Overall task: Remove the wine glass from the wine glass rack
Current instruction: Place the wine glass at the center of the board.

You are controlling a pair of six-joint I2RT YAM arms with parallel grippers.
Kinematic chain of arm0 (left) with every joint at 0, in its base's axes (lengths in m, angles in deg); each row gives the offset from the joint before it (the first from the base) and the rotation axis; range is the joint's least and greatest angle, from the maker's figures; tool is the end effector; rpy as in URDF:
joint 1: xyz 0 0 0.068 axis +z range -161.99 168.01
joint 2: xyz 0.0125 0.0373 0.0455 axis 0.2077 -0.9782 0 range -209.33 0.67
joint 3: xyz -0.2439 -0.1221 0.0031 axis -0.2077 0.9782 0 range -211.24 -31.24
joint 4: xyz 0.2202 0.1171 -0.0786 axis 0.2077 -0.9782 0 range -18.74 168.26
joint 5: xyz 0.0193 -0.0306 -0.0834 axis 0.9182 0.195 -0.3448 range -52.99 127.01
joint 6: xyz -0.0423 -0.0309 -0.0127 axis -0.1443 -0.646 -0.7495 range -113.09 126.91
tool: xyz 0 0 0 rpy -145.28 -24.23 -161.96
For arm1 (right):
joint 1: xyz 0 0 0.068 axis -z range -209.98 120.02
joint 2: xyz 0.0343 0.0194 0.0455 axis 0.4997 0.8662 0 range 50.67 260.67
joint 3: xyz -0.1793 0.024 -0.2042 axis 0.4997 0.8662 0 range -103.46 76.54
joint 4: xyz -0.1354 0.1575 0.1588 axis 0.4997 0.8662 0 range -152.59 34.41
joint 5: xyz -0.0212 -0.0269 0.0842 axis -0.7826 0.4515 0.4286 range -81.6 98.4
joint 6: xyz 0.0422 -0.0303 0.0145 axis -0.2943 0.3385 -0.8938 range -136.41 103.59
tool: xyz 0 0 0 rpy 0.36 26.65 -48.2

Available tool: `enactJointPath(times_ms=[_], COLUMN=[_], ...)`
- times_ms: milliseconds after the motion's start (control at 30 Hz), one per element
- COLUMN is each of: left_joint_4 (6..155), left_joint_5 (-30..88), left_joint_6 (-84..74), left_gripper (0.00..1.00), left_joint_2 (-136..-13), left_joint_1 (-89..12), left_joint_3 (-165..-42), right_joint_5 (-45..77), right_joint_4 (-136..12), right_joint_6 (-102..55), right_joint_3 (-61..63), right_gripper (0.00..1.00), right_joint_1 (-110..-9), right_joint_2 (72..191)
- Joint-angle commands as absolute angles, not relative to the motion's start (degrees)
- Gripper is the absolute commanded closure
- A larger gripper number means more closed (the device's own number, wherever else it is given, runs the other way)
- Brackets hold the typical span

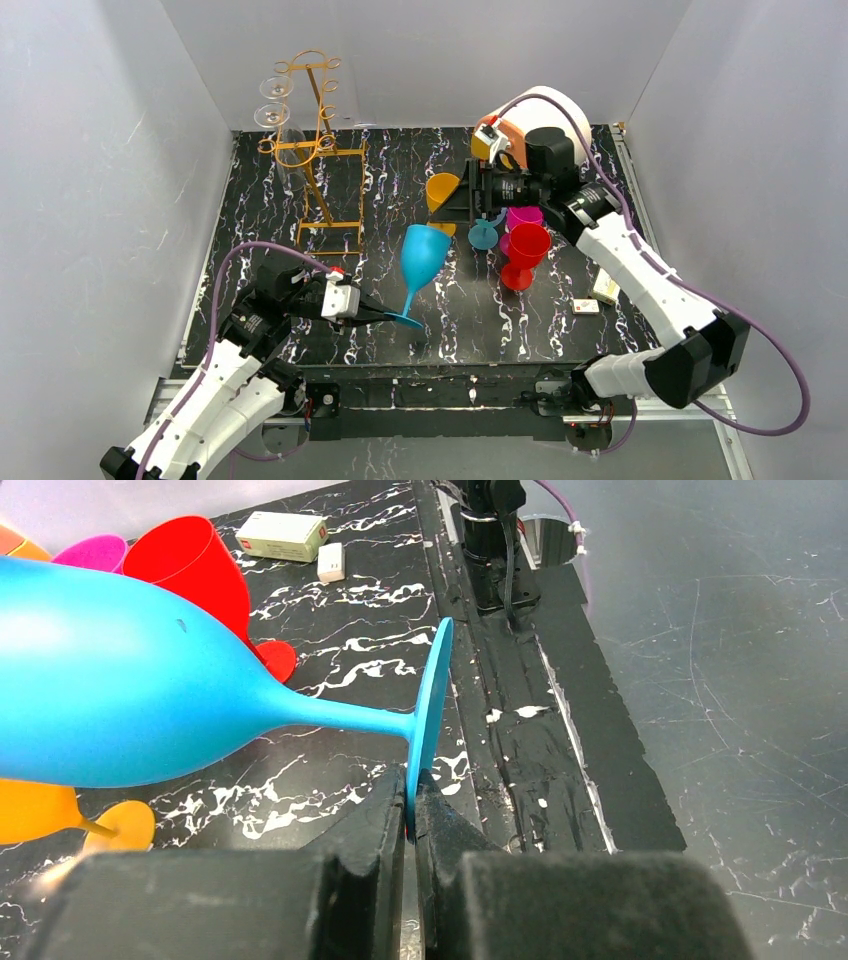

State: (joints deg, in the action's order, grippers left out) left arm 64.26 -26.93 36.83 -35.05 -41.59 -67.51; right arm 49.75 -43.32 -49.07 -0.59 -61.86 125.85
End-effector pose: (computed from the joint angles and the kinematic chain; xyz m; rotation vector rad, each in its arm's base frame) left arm 0.1035 -0.0956 0.3091 1.4710 0.9931 -0.9903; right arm 0.2350 0.1739 0.4071 -0.5372 1.9876 1.4120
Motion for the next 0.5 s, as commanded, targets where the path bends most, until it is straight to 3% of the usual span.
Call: enactJointPath(times_ms=[0, 467], left_joint_4=[64.0, 63.9], left_joint_5=[-29.3, -32.5], left_joint_6=[38.8, 40.7], left_gripper=[1.0, 1.0], left_joint_2=[-34.6, -36.7], left_joint_1=[-41.9, -41.9], left_joint_3=[-68.6, -67.7], right_joint_5=[54.0, 52.1], right_joint_4=[-41.3, -47.0], right_joint_6=[-50.7, -53.2], right_joint_3=[-3.8, -0.9], right_gripper=[0.09, 0.1], right_joint_1=[-61.5, -61.5], right_joint_2=[128.6, 127.0])
